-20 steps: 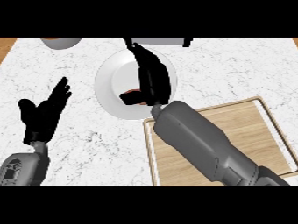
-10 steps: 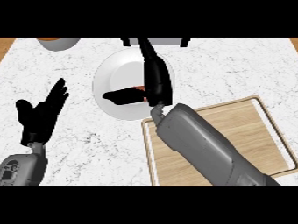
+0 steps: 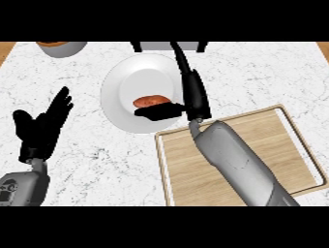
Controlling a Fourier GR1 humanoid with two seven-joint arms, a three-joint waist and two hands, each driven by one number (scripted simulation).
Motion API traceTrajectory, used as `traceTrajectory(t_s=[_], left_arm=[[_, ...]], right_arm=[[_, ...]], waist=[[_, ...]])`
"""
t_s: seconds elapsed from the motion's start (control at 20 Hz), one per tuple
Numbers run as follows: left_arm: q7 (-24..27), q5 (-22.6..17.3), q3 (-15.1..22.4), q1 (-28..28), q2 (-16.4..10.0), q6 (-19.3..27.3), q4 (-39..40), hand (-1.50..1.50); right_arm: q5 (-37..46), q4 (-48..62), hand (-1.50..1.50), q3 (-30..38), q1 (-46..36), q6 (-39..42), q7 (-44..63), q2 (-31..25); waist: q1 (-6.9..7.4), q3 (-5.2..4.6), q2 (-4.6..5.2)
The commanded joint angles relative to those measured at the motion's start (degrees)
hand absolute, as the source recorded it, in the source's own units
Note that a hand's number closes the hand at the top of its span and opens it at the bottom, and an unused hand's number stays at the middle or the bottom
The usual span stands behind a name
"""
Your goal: Pick the sweet potato from the tray and place it in the plate
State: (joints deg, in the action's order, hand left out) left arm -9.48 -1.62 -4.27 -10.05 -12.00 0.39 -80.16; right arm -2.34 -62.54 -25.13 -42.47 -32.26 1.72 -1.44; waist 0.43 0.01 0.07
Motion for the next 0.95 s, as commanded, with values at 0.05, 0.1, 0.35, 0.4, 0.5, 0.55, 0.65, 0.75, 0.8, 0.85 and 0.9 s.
traceTrajectory(t_s=[0.05,0.1,0.35,0.4,0.5,0.55,0.65,0.75,0.8,0.85,0.9], left_arm=[[0.0,-1.6,-2.3,-0.4,-1.8,-3.1,0.7,0.00],[5.0,0.6,-1.9,0.0,-0.3,-1.2,4.4,0.00],[-1.3,1.3,0.3,2.1,1.5,0.1,-4.3,0.00],[-1.0,0.6,-0.7,2.6,0.4,-1.5,-2.4,0.00],[-2.2,1.3,-0.1,0.8,1.1,-0.7,-2.9,0.00],[1.0,-1.2,-4.5,-1.6,-2.3,-3.9,3.0,0.00],[-1.4,2.2,-0.4,-2.3,2.5,1.2,0.2,0.00],[0.7,1.1,-2.2,-0.4,0.6,-1.6,1.4,0.00],[-3.4,2.4,-0.4,-3.1,2.5,1.2,0.1,0.00],[1.6,1.8,-1.8,0.0,1.4,-0.9,1.3,0.00],[-0.8,0.1,-2.6,0.5,0.1,-2.6,-0.5,0.00]], right_arm=[[1.0,2.3,-1.50,5.7,1.7,5.0,-5.0,0.4],[2.6,-3.9,-1.50,3.9,5.2,5.1,-1.9,-1.8],[4.1,-5.7,-1.50,7.3,8.9,7.8,-3.2,-3.0],[4.2,-3.8,-1.50,8.5,8.9,9.6,-5.1,-3.7],[5.3,-8.3,-1.50,9.0,8.8,10.6,0.0,-5.3],[6.2,-4.6,-1.50,8.8,9.1,10.5,-3.1,-3.2],[8.2,-4.3,-1.50,9.6,10.3,9.6,-3.6,-2.9],[8.1,-4.0,-1.50,12.2,9.2,12.9,-2.3,-4.6],[8.6,-5.4,-1.50,11.1,11.0,12.9,-0.9,-5.3],[9.2,-6.6,-1.50,12.6,10.8,14.1,-0.4,-5.4],[8.4,-6.8,-1.50,12.6,13.9,15.2,-3.2,-6.5]], waist=[[-0.16,-0.01,-0.02],[-0.50,-0.02,-0.09],[-0.33,0.00,-0.16],[-0.28,0.00,-0.11],[-0.43,-0.01,-0.15],[-0.38,-0.02,-0.05],[-0.41,-0.01,-0.08],[-0.33,-0.01,-0.06],[-0.48,-0.01,-0.09],[-0.38,-0.02,-0.09],[-0.37,-0.01,-0.10]])
